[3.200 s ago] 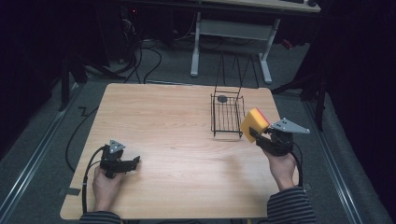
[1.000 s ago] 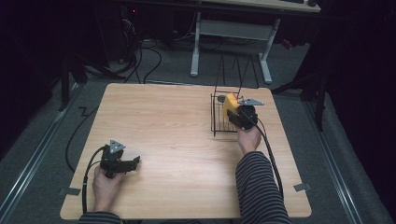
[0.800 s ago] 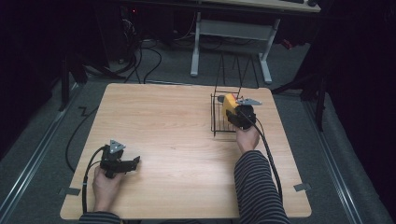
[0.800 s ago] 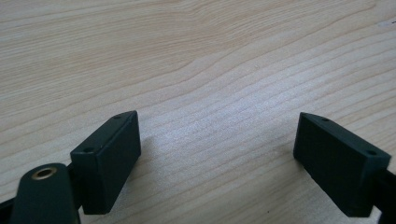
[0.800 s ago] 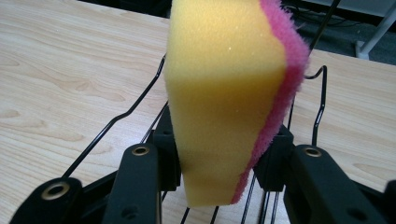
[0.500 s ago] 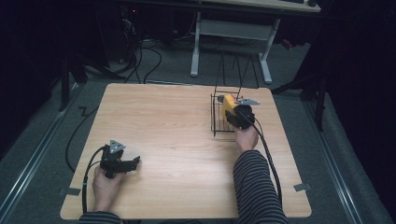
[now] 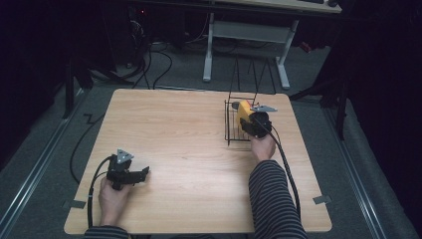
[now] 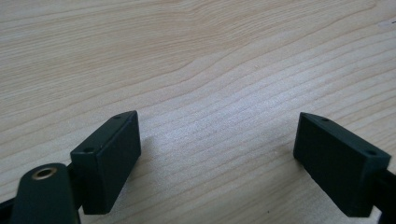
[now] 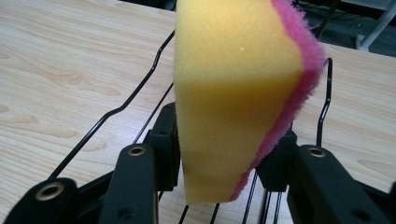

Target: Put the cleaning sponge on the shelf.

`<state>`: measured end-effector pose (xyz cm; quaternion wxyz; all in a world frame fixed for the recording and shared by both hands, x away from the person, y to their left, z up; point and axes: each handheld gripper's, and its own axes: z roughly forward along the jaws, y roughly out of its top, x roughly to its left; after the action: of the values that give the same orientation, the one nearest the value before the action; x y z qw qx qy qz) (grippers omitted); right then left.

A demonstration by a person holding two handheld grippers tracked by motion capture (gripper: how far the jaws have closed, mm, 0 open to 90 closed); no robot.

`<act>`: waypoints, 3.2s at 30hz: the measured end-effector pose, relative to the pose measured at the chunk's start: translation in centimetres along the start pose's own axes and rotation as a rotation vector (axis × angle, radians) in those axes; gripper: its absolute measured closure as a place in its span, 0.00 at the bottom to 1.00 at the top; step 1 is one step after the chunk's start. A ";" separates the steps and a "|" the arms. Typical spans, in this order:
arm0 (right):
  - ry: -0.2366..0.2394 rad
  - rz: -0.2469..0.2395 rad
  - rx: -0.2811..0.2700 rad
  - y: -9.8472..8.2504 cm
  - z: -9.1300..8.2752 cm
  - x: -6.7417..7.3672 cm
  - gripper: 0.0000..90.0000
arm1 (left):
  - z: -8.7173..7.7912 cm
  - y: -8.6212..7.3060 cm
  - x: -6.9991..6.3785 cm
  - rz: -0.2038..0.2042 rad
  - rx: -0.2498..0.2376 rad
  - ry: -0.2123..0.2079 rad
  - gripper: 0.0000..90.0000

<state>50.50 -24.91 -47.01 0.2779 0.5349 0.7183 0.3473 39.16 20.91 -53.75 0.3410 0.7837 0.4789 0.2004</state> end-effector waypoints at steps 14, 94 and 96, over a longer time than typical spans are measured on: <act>0.016 0.016 0.003 0.0 -0.1 -0.1 0.43 | 0.0 0.0 0.0 0.000 0.000 0.000 0.17; 0.090 0.036 -0.176 -0.9 -14.8 -2.5 0.30 | 0.0 0.0 0.0 0.000 -0.001 0.000 0.17; 0.090 0.034 -0.177 -0.9 -15.0 -2.5 0.30 | 0.0 0.0 0.0 0.000 0.000 0.000 0.17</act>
<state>39.08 -30.51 -38.61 0.2856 0.5042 0.6874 0.4378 39.16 20.91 -53.75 0.3412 0.7837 0.4788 0.2004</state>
